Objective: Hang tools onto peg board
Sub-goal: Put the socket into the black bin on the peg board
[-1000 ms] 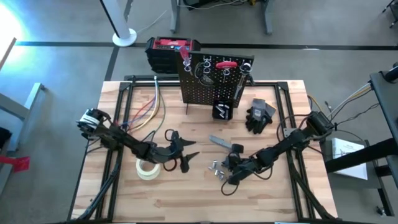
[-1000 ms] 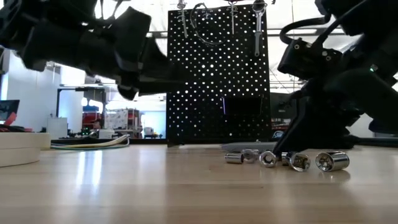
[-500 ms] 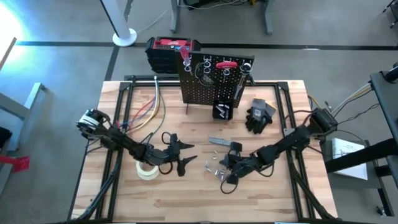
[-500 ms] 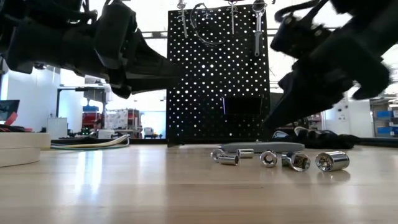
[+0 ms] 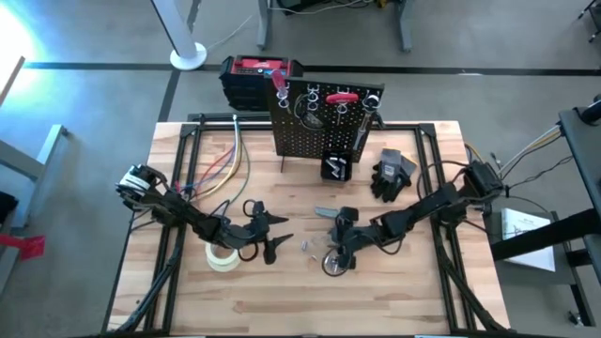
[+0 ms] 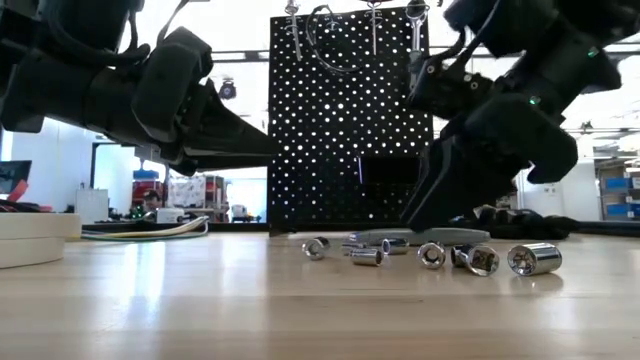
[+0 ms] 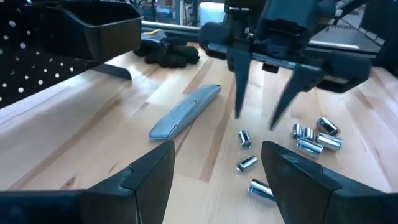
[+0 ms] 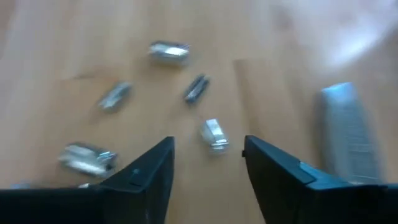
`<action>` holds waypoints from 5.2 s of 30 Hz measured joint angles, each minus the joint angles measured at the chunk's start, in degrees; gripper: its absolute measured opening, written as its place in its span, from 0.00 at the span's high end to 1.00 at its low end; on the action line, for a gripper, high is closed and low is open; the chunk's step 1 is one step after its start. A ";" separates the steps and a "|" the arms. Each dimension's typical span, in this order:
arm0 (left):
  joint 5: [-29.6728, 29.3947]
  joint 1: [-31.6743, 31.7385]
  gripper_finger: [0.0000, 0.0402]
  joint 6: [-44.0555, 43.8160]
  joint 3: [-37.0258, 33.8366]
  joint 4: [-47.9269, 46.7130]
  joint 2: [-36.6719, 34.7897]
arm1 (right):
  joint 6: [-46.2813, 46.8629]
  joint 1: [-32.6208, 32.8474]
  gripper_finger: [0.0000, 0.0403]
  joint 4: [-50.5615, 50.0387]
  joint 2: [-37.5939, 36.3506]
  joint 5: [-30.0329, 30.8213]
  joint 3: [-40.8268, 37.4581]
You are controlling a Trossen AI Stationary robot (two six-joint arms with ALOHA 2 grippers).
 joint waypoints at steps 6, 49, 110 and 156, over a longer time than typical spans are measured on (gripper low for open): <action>1.51 0.00 0.42 1.00 0.16 -0.32 0.00 | -1.70 -1.88 0.50 0.31 1.00 -3.33 0.05; 2.12 0.15 0.42 -5.67 0.48 -5.95 1.72 | -8.76 -9.92 0.95 -4.29 -19.40 20.55 1.94; 7.58 -0.11 0.42 -8.87 7.09 -15.19 3.74 | 28.55 6.97 0.71 -23.66 14.28 5.63 21.79; 8.88 -0.05 0.51 -18.43 10.98 -35.05 4.76 | 24.42 3.24 0.52 -8.61 14.42 11.62 22.45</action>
